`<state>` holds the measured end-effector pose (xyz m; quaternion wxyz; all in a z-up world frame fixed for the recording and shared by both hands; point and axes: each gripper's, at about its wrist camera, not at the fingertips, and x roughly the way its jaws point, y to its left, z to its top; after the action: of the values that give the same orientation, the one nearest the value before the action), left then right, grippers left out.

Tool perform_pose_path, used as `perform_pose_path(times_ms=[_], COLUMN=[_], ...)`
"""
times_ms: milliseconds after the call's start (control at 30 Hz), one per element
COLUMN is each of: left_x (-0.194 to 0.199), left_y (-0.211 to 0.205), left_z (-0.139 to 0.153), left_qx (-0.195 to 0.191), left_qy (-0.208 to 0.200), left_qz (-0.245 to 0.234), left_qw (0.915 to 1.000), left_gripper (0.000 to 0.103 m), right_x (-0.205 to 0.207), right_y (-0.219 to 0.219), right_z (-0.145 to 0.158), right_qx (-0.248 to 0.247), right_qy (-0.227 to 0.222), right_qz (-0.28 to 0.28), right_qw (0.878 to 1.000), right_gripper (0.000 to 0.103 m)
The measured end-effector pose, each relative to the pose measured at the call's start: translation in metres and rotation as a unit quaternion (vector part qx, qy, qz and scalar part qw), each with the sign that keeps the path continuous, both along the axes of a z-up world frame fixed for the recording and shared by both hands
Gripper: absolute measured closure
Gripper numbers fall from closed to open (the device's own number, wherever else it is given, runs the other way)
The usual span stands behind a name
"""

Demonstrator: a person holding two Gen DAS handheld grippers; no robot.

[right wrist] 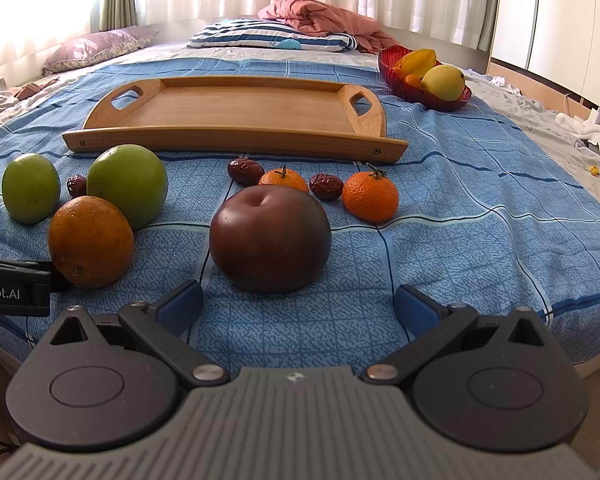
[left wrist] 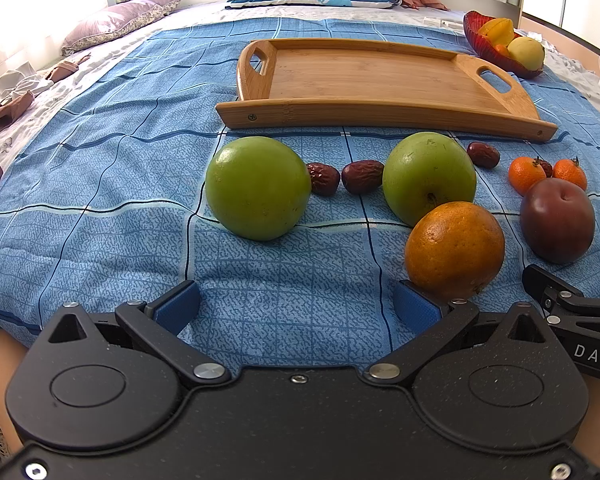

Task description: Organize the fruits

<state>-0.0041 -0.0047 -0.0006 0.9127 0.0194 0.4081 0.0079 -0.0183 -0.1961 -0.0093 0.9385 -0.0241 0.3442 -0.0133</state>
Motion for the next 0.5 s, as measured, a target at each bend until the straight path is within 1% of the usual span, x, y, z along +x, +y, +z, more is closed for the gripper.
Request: perform_pose_path(times_ms=[500], left_x=[-0.0001], left_y=[-0.0002], left_z=[-0.0002], left_qx=[0.0], left_qy=[0.0], left_qz=[0.0], left_qw=[1.0], left_gripper=[0.0], right_x=[0.0002], right_y=[0.0002], right_z=[0.0011], right_qx=[-0.001], right_qy=[-0.002], right_qz=[0.0], right_qw=[1.0], right_gripper=[0.0])
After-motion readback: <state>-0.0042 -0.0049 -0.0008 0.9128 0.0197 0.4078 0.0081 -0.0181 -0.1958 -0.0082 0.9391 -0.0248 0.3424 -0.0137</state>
